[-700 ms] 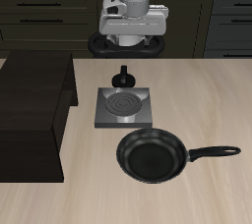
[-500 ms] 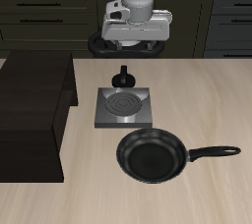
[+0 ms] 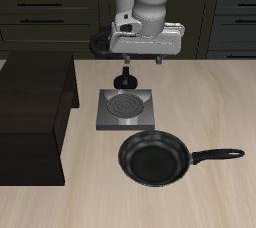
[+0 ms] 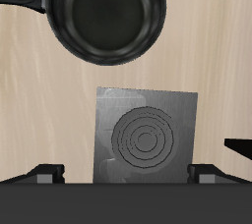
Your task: Place the frypan on the flat stove and turn on the stove
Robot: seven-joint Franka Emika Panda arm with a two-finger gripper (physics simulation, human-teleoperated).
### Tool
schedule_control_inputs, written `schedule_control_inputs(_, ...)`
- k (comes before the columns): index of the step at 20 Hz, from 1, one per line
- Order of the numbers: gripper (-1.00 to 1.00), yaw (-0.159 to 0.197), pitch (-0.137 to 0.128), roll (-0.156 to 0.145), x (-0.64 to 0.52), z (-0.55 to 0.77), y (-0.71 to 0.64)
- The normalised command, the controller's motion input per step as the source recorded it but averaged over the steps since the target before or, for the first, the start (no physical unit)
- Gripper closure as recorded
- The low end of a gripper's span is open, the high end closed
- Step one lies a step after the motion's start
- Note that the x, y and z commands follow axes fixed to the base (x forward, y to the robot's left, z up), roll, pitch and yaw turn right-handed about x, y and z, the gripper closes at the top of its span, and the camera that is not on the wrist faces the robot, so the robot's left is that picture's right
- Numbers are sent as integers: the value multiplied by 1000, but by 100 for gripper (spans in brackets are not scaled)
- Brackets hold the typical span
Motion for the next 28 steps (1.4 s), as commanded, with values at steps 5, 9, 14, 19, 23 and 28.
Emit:
schedule_control_inputs(5,-100,-11,5,-1,548,-23,120)
schedule_control_inputs(9,-100,16,-6,-19,308,15,83)
schedule_control_inputs(14,-100,-3,5,-32,421,39,86)
schedule_control_inputs(19,-100,-42,-11,-11,236,76,10)
schedule_control_inputs(23,-100,-27,-22,-20,227,87,-101)
schedule_control_inputs(28,-100,-25,8,-9,156,14,-95)
